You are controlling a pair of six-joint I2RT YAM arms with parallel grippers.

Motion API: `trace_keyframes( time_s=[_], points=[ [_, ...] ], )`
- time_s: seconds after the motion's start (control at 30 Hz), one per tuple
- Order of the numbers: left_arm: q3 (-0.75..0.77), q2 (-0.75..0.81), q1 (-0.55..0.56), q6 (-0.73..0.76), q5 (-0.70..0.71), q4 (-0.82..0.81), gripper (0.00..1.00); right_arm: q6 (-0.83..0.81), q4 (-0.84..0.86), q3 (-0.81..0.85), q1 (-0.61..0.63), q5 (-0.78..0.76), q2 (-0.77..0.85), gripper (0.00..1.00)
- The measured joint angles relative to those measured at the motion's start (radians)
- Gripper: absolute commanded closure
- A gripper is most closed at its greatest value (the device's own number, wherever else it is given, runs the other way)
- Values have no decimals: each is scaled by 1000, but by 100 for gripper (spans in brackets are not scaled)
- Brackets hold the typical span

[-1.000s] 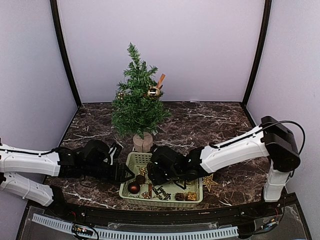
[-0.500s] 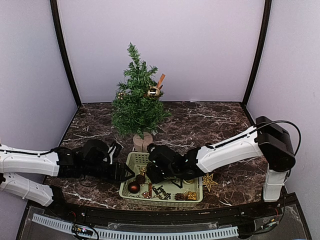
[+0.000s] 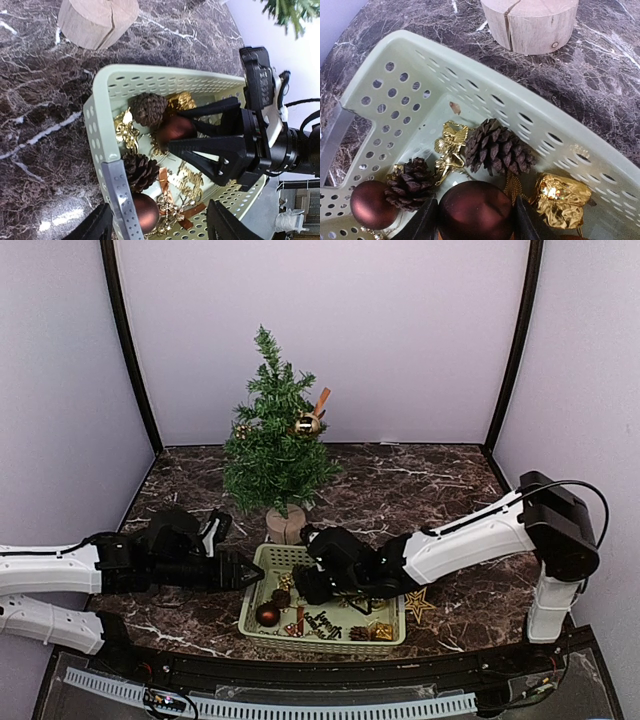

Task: Decorate the small christmas tree
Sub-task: Pick up the ornament ball from the bin, then pass from the right arm to the left

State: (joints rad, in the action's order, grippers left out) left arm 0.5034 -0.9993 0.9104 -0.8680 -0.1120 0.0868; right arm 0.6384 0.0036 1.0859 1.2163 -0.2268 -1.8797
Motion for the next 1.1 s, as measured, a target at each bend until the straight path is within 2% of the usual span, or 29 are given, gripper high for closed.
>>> trace_keyframes(
  time_s=[0.13, 0.33, 0.57, 0.77, 1.1],
  points=[
    [0, 33, -31, 6, -10, 19, 33, 10, -16, -27, 0, 20, 85, 52],
    [22, 60, -85, 72, -65, 37, 33, 17, -66, -92, -17, 76, 332, 51],
    [113, 92, -117, 170, -223, -26, 32, 8, -72, -163, -77, 219, 575, 50],
    [153, 71, -121, 208, -404, -191, 32, 6, -55, -164, -123, 344, 651, 49],
    [154, -27, -121, 233, -542, -370, 32, 52, 88, -164, -140, 457, 662, 48]
  ],
)
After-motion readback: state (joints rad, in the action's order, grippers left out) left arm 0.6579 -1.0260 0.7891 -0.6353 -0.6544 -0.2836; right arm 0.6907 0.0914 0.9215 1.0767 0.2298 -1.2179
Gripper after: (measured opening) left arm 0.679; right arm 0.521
